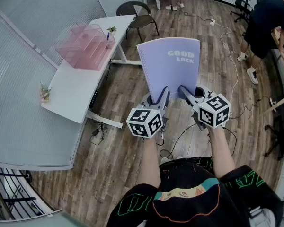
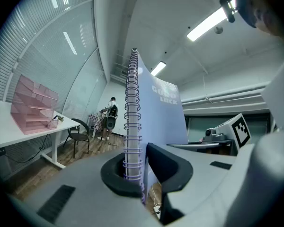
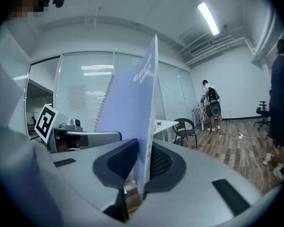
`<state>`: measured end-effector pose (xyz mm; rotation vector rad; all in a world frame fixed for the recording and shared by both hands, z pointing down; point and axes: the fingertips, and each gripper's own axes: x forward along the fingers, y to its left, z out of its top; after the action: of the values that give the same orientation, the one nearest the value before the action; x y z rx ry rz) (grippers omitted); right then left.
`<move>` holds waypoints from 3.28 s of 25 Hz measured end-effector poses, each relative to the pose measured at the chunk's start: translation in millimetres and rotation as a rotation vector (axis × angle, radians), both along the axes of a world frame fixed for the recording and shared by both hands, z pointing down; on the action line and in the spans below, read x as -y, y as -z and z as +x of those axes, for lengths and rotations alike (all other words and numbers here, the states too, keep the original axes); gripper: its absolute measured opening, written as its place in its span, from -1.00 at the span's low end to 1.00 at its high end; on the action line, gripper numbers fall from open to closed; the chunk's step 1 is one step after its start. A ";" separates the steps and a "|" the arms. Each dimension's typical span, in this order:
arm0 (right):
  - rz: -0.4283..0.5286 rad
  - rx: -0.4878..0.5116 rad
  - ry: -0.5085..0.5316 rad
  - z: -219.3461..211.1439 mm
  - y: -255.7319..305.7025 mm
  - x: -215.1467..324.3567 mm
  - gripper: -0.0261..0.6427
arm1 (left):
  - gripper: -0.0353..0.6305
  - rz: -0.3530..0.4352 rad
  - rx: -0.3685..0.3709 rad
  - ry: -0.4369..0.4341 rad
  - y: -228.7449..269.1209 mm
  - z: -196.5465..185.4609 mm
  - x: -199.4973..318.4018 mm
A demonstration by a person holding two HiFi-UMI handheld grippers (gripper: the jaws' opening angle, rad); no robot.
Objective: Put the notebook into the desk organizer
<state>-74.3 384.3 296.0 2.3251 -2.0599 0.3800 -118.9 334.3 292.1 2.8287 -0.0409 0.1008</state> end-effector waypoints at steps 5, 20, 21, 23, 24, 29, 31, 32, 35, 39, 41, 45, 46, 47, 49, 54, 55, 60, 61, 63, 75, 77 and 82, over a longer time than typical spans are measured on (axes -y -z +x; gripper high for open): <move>0.014 0.006 -0.033 12.7 5.9 -24.7 -0.77 | -0.77 0.013 -0.007 -0.027 7.5 11.9 -25.4; 0.059 0.007 -0.024 29.1 15.6 -62.4 -0.76 | -0.76 0.045 -0.027 -0.042 17.4 26.2 -64.3; 0.057 0.006 -0.015 27.1 14.7 -61.5 -0.76 | -0.76 0.041 -0.026 -0.036 16.1 23.9 -63.7; 0.050 0.004 0.004 22.4 14.3 -58.5 -0.76 | -0.76 0.032 -0.022 -0.023 15.2 18.7 -61.7; 0.052 0.005 0.011 20.6 15.4 -57.3 -0.76 | -0.76 0.034 -0.022 -0.019 16.4 16.5 -60.9; 0.089 0.014 0.046 16.9 22.4 -48.3 -0.76 | -0.77 0.067 -0.040 -0.003 25.7 10.0 -54.6; 0.087 0.024 0.058 16.8 18.6 -42.2 -0.76 | -0.77 0.064 -0.040 0.001 22.2 9.2 -49.3; 0.084 0.028 0.063 17.7 16.0 -38.8 -0.76 | -0.77 0.060 -0.038 0.003 19.5 10.0 -45.9; 0.071 0.036 0.060 26.9 7.9 -28.1 -0.76 | -0.77 0.044 -0.026 -0.002 10.9 20.2 -34.3; 0.059 0.042 0.020 55.3 -2.6 -15.5 -0.75 | -0.77 0.029 -0.032 -0.045 0.9 48.9 -20.8; 0.052 0.046 -0.005 76.5 -5.6 -8.4 -0.75 | -0.78 0.029 -0.037 -0.074 -2.0 69.5 -14.4; 0.039 0.060 -0.052 108.7 -16.6 9.6 -0.74 | -0.78 0.016 -0.023 -0.116 -13.1 104.4 6.6; 0.034 0.061 -0.059 116.9 -18.7 17.1 -0.74 | -0.78 0.008 -0.022 -0.122 -15.5 113.4 15.2; 0.024 0.062 -0.065 125.4 -21.2 25.0 -0.74 | -0.77 -0.004 -0.020 -0.127 -18.6 122.5 23.7; -0.004 0.066 -0.078 141.7 -27.8 38.8 -0.74 | -0.78 -0.032 -0.011 -0.135 -26.5 138.8 37.3; -0.022 0.101 -0.077 167.8 -47.3 70.5 -0.74 | -0.77 -0.054 0.022 -0.121 -44.7 165.0 69.8; -0.029 0.107 -0.073 172.5 -52.1 81.2 -0.74 | -0.77 -0.059 0.030 -0.115 -49.5 169.4 80.1; -0.053 0.145 -0.037 192.8 -69.1 169.8 -0.74 | -0.77 -0.083 0.075 -0.073 -65.6 188.7 167.3; -0.050 0.154 -0.031 197.6 -71.0 184.6 -0.74 | -0.77 -0.079 0.082 -0.065 -66.8 193.2 181.8; -0.040 0.172 -0.021 206.8 -75.4 210.9 -0.74 | -0.77 -0.070 0.101 -0.052 -70.1 201.9 207.5; -0.105 0.255 0.011 251.6 -120.2 307.1 -0.74 | -0.77 -0.129 0.189 -0.002 -112.3 245.0 301.1; -0.116 0.259 0.015 261.0 -125.5 316.5 -0.74 | -0.77 -0.142 0.191 0.006 -118.0 254.3 310.4; -0.152 0.261 0.054 290.3 -137.7 350.7 -0.74 | -0.77 -0.171 0.205 0.046 -131.6 282.0 342.7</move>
<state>216.0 33.5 433.7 2.2283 -2.1077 0.8477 163.1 -8.3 423.7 2.6347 -0.1355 0.3656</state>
